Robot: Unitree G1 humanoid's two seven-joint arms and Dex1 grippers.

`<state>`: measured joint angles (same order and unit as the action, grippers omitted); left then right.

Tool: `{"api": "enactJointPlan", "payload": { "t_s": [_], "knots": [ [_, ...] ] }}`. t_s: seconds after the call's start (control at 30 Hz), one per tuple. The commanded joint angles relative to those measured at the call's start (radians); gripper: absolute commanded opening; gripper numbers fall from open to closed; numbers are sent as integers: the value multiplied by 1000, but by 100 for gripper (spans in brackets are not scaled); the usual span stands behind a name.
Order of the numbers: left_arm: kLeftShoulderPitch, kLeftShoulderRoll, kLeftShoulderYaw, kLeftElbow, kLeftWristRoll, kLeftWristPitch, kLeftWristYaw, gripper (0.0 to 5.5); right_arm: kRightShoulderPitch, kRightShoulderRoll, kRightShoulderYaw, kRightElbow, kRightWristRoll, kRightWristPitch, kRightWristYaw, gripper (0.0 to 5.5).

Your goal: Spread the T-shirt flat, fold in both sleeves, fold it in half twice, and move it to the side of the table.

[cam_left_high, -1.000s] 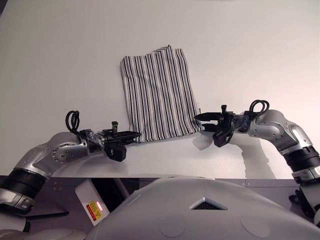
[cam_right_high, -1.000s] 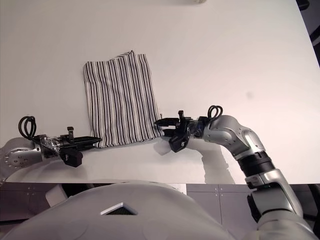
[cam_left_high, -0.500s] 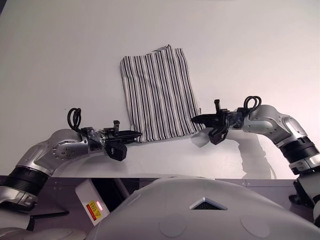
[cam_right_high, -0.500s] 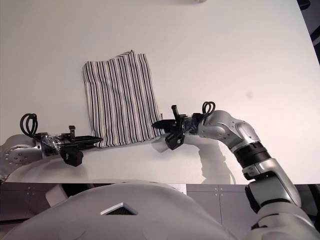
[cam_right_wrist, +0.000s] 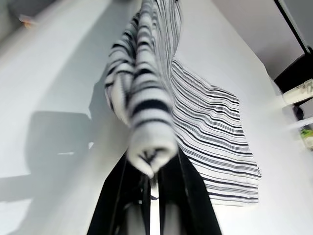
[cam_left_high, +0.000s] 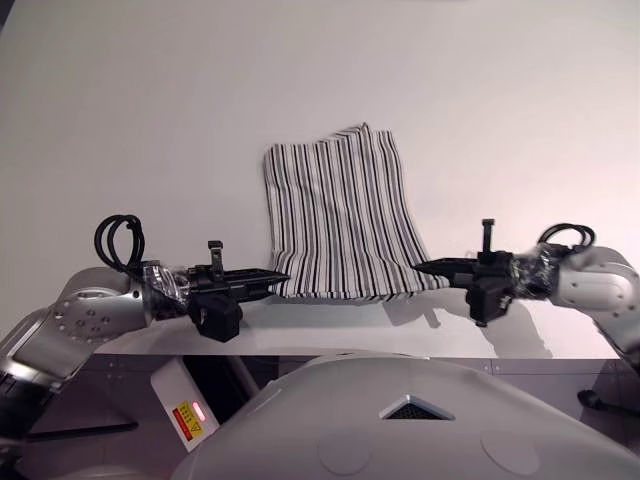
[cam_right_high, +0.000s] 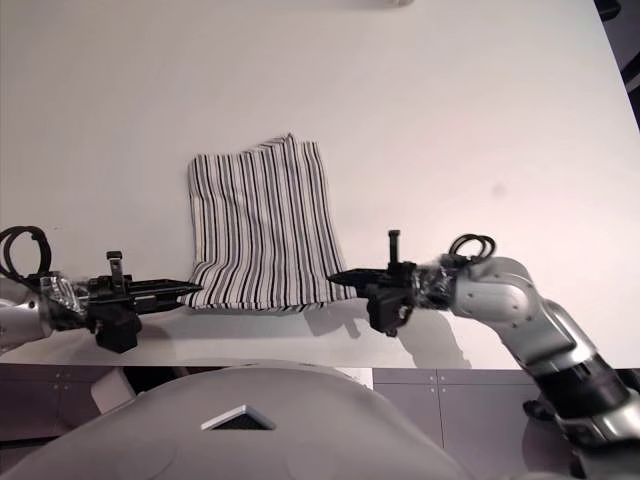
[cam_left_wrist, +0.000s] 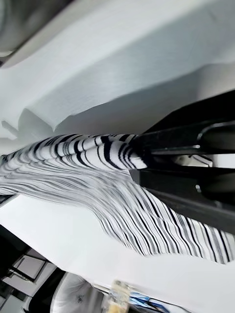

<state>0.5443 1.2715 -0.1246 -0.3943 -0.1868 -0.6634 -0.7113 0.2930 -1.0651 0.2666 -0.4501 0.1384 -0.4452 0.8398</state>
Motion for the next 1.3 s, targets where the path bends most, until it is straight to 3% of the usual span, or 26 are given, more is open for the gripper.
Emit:
{"api": "enactJointPlan", "payload": {
  "t_s": [0.03,0.1,0.27,0.4,0.5,0.67,0.7,0.87,0.93,1.13,1.3],
  "knots": [
    [107,25,141,-150,-139,165,-28,10,66,-82,-161,-146,192,183,20,12],
    [39,14,130,-197,-239,329,-33,10,-41,-68,-168,-140,290,338,39,12],
    [-435,-144,-60,-34,-309,733,-145,10,-482,140,12,171,308,637,182,12],
    [-712,-332,-166,231,-251,902,-216,10,-705,307,101,501,224,712,254,12],
    [-834,-458,-231,412,-169,921,-251,10,-824,441,152,775,118,637,272,12],
    [-821,-557,-257,574,-42,830,-256,10,-941,619,177,1098,-31,478,232,12],
    [-813,-578,-248,605,-21,817,-228,47,-950,642,181,1143,-63,441,215,10],
    [-771,-636,-124,647,-29,800,-129,120,-938,658,145,1282,-142,374,146,97],
    [-737,-647,-92,610,-55,826,-135,152,-917,659,130,1284,-146,371,142,123],
    [-706,-691,-31,583,-8,821,-26,240,-860,657,26,1138,-114,376,63,123],
    [-726,-748,75,592,-27,835,98,308,-797,638,-29,963,-108,368,21,198]
  ]
}}
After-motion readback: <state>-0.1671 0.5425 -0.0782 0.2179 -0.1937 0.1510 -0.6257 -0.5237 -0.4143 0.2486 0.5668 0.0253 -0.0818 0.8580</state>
